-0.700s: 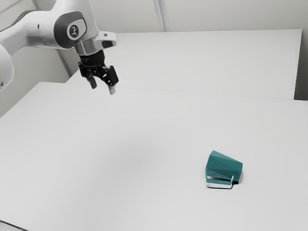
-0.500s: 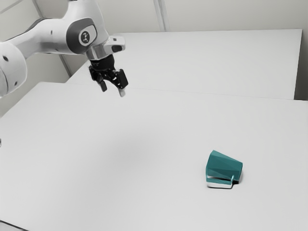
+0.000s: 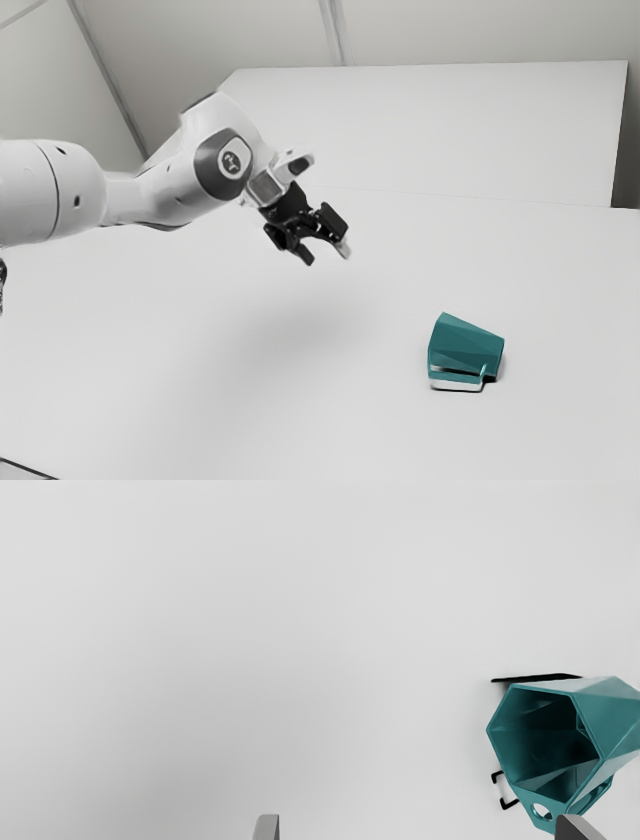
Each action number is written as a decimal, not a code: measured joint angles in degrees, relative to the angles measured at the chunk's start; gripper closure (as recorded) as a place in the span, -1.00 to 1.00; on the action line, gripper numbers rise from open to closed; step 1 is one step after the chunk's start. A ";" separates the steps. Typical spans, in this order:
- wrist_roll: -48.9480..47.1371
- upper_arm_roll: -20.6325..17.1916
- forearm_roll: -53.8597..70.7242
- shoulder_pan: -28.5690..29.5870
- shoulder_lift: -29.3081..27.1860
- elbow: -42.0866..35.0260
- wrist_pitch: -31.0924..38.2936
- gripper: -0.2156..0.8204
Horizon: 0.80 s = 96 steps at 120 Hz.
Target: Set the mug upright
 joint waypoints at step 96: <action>14.19 -4.21 -19.33 -10.66 8.99 0.61 11.39 -0.57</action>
